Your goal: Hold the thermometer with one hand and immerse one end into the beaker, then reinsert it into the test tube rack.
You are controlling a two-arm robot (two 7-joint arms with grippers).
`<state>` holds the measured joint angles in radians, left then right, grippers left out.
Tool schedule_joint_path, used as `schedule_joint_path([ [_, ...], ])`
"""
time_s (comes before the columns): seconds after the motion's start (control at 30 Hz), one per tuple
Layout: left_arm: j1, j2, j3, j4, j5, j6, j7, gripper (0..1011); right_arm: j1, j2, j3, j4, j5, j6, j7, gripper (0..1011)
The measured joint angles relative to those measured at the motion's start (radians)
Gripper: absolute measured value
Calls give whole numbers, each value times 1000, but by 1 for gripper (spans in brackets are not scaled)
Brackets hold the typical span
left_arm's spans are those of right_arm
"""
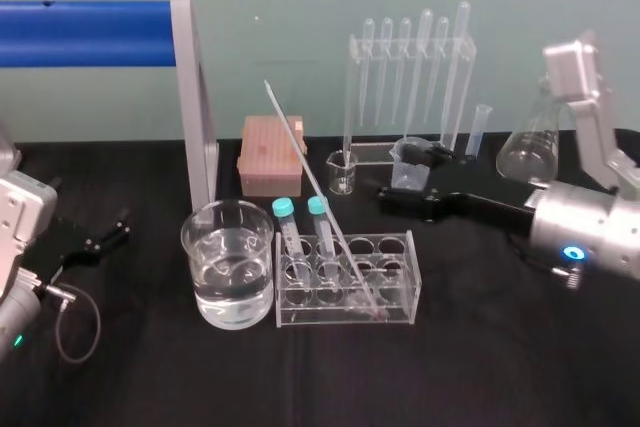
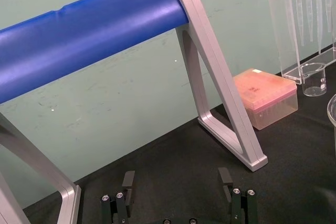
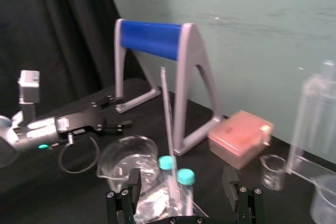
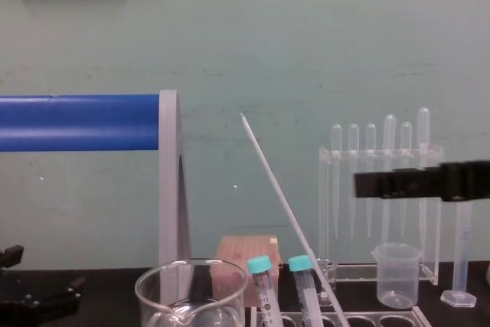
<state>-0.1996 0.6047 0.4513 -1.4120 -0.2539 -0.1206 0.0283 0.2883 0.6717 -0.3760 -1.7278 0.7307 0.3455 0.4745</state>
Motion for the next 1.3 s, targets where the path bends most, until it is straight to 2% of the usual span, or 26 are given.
schedule_joint_path([
  [0.13,0,0,0,0,0,0,0,1008,70,-30,-51,32,-8,17,17,1000],
  [0.2,0,0,0,0,0,0,0,1008,125,-63,-93,67,-22,29,18,1000],
  [0.3,0,0,0,0,0,0,0,1008,163,-88,-123,94,-36,35,17,1000],
  [0.33,0,0,0,0,0,0,0,1008,190,-105,-145,114,-48,36,16,1000],
  [0.43,0,0,0,0,0,0,0,1008,224,-128,-177,140,-67,38,12,1000],
  [0.53,0,0,0,0,0,0,0,1008,272,-161,-223,182,-108,40,-1,1000],
  [0.67,0,0,0,0,0,0,0,1008,305,-188,-255,215,-150,42,-16,1000],
  [0.97,0,0,0,0,0,0,0,1008,328,-226,-270,255,-201,49,-29,1000],
  [1.3,0,0,0,0,0,0,0,1008,325,-231,-264,256,-214,49,-32,1000],
])
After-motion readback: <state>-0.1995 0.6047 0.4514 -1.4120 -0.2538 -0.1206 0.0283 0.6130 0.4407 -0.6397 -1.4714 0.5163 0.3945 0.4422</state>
